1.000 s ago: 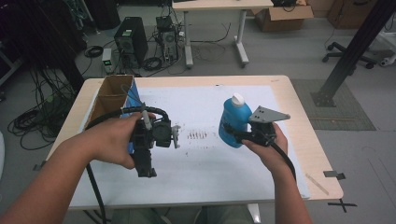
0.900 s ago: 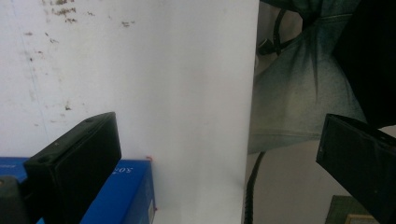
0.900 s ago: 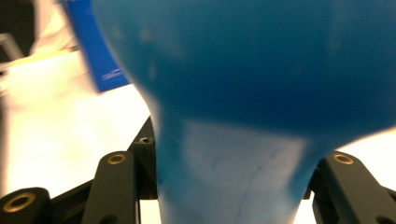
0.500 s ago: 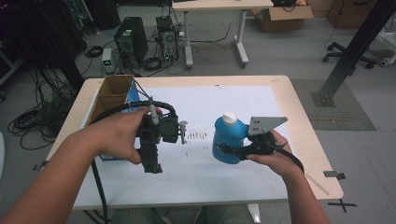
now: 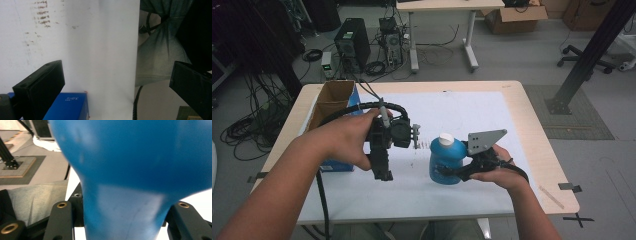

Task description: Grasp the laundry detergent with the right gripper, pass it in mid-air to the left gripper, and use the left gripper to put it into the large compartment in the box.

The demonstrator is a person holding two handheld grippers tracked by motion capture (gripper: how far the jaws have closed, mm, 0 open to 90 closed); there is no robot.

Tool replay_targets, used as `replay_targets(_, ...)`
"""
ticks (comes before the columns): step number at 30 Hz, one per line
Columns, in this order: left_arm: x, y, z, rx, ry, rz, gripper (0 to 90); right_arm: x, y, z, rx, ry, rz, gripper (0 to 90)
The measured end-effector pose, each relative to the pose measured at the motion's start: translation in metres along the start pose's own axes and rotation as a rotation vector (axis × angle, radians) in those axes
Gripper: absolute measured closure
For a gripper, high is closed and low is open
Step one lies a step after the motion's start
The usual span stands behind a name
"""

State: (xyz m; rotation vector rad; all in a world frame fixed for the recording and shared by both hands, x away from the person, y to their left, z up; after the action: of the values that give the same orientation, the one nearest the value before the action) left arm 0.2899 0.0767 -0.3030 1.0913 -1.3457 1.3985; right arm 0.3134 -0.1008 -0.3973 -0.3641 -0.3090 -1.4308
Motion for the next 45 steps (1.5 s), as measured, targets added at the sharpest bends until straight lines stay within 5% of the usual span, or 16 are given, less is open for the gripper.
replay_targets(7,0.000,-0.003,0.003,0.006,-0.001,-0.005,0.2,-0.018,-0.006,0.004,0.038,0.005,0.048,45.5)
replay_targets(21,-0.001,-0.004,0.009,-0.005,0.000,0.000,0.2,-0.055,-0.005,0.016,0.080,-0.002,0.063,45.5)
replay_targets(45,-0.007,0.001,0.011,-0.017,-0.008,0.004,0.2,-0.100,-0.001,0.033,0.076,0.002,0.096,45.5)
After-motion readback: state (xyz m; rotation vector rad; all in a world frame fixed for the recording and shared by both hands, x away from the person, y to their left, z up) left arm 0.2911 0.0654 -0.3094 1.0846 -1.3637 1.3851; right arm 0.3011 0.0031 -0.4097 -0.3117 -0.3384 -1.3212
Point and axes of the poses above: each handheld gripper's, and its own axes: x roughly backward along the jaws, z roughly out of its top, y roughly to its right, the point moved 7 cm from there along -x, roughly forward along the jaws, and after that the axes turned 12 degrees about z, right-handed, at the moved point
